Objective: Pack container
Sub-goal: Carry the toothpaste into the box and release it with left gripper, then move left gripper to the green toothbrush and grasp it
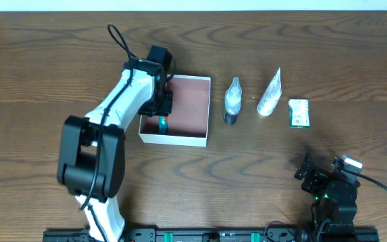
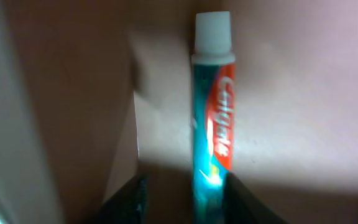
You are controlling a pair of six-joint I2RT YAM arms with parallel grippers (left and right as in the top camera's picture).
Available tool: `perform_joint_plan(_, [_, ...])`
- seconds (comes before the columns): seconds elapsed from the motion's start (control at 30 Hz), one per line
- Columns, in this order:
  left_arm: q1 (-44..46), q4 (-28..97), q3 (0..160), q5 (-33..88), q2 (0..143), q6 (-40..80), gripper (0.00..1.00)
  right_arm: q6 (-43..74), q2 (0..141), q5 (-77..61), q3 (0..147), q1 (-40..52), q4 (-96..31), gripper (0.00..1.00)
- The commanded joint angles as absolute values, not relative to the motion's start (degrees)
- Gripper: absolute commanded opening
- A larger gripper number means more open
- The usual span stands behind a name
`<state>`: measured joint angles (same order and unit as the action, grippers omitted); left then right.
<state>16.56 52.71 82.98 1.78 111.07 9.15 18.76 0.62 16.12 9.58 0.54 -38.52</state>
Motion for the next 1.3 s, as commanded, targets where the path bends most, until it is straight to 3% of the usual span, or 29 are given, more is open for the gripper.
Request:
perform_joint_plan(0.0, [16.47, 53.91, 85.38, 6.79, 102.28, 9.08, 0.47, 17.93, 0.32, 16.49, 9.52, -0.03, -38.54, 0.99])
perform_joint_plan(0.13, [16.34, 56.42, 85.38, 4.75, 93.47, 8.8, 0.51, 17.93, 0.32, 16.47, 9.52, -0.03, -38.54, 0.99])
perform_joint_plan(0.27, [13.96, 60.27, 85.36, -8.88, 86.48, 8.64, 0.63, 17.93, 0.32, 16.47, 9.52, -0.03, -38.54, 0.99])
perform_joint_plan(0.37, [8.8, 62.63, 85.27, -12.19, 85.84, 7.14, 0.65, 17.93, 0.32, 16.47, 9.52, -0.03, -38.54, 0.99])
perform_joint_plan(0.67, [-5.96, 57.69, 80.71, -4.21, 97.93, -2.28, 0.64, 17.93, 0.32, 16.49, 9.52, -0.03, -38.54, 0.99])
perform_joint_plan(0.93, [-8.05, 53.25, 80.71, -4.08, 111.94, -4.69, 0.6, 17.93, 0.32, 16.47, 9.52, -0.05, -38.54, 0.99])
perform_joint_plan(1.27, [-10.76, 49.98, 80.68, -3.81, 119.22, -4.95, 0.55, 17.93, 0.32, 16.47, 9.52, -0.05, -38.54, 0.99])
